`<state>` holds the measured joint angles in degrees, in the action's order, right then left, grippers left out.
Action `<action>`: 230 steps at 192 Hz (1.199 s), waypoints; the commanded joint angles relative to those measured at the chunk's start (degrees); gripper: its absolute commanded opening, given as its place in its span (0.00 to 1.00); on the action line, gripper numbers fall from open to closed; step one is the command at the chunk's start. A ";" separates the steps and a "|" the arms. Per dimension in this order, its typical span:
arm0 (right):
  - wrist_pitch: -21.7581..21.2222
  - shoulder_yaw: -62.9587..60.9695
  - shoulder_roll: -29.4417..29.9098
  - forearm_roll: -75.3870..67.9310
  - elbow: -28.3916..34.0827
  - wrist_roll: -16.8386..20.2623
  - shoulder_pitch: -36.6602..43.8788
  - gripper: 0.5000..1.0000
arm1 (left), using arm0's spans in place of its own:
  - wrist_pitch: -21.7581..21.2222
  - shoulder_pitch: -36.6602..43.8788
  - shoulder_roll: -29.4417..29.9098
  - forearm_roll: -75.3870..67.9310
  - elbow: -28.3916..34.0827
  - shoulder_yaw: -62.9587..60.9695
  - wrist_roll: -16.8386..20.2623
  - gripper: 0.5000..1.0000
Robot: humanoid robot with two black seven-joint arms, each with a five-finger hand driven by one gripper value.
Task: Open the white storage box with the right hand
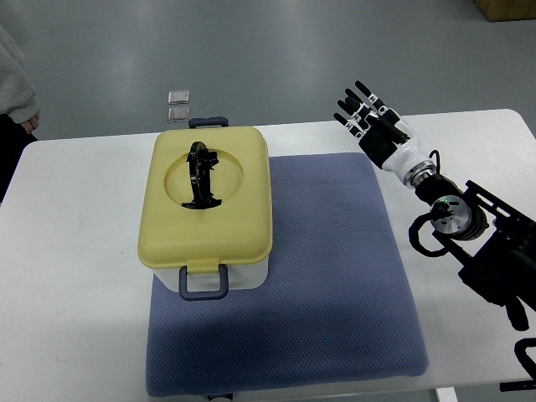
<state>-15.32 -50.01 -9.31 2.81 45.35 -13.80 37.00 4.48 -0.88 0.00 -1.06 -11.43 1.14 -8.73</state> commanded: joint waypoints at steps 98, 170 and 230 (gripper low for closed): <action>-0.59 1.93 -0.71 3.78 0.09 1.14 3.69 0.86 | 0.26 0.00 0.00 -0.09 -0.26 0.00 0.03 1.00; -11.58 17.84 -8.89 42.80 0.09 4.39 23.73 0.86 | 0.88 0.00 0.00 -0.17 -0.61 0.00 0.03 1.00; -19.68 24.70 -9.42 70.67 4.04 4.57 42.10 0.86 | 0.88 0.00 0.00 -0.17 -1.49 0.09 0.03 1.00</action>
<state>-34.77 -26.79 -19.12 67.53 48.03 -9.21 74.96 5.37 -0.88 0.00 -1.18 -12.91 1.23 -8.70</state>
